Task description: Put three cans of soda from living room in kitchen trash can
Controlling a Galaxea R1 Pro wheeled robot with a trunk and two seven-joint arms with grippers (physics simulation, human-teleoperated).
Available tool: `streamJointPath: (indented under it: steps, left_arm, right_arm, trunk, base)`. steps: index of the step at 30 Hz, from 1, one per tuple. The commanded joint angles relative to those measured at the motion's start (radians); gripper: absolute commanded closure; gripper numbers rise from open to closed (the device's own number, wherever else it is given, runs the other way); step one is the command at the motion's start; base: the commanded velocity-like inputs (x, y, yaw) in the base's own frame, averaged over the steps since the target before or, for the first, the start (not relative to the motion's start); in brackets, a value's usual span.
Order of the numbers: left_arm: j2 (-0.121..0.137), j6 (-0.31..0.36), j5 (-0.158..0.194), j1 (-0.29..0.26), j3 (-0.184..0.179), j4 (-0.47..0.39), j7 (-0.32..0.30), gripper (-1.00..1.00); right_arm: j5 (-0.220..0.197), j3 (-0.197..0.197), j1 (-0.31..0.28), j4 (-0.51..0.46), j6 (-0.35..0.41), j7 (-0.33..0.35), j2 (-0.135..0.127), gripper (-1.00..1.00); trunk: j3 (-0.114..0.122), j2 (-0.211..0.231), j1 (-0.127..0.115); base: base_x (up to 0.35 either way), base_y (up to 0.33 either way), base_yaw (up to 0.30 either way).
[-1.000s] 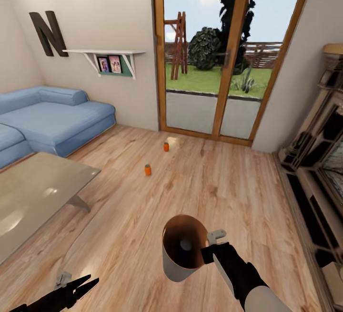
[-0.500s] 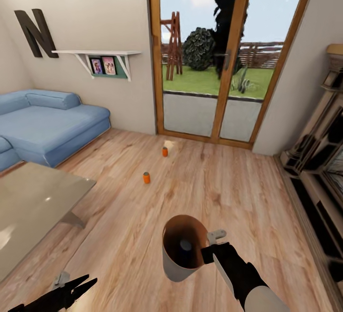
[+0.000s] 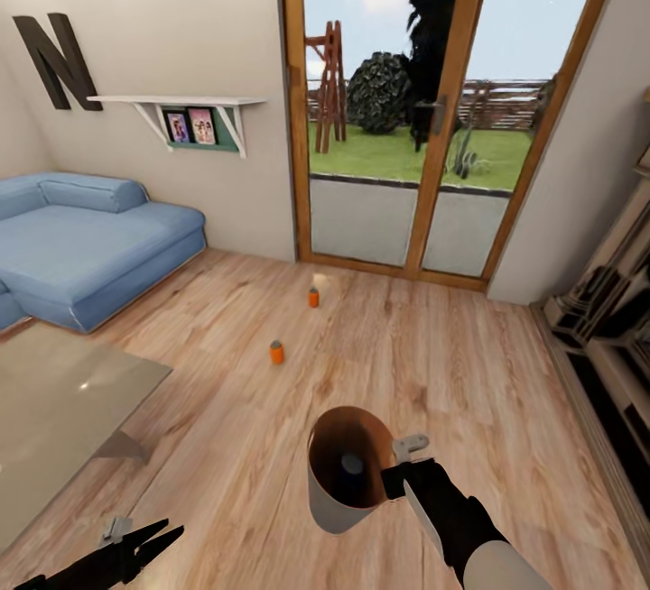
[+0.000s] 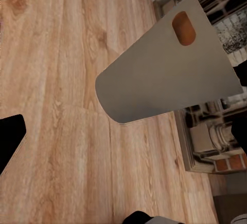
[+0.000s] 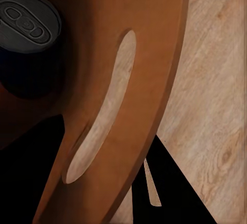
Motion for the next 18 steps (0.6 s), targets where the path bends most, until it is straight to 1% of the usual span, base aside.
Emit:
streamJointPath:
  steps: [1, 13, 18]
  left_arm:
    - [0.0, 0.0, 0.0, 0.0, 0.0, 0.0, 0.0, -1.0]
    - [0.0, 0.0, 0.0, 0.0, 0.0, 0.0, 0.0, -1.0]
    - [0.0, 0.0, 0.0, 0.0, 0.0, 0.0, 0.0, -1.0]
  right_arm:
    - [-0.005, 0.0, 0.0, -0.001, -0.002, 0.009, 0.0, 1.0]
    - [-0.005, 0.0, -0.001, -0.001, -0.002, 0.009, 0.0, 1.0]
    - [-0.005, 0.0, -0.001, -0.001, -0.002, 0.009, 0.0, 1.0]
  trunk:
    - [0.0, 0.0, 0.0]
    - [0.0, 0.0, 0.0]
    - [0.0, 0.0, 0.0]
  base:
    - [0.347, 0.001, 0.0]
    - [0.347, 0.0, -0.002]
    - [0.347, 0.0, -0.147]
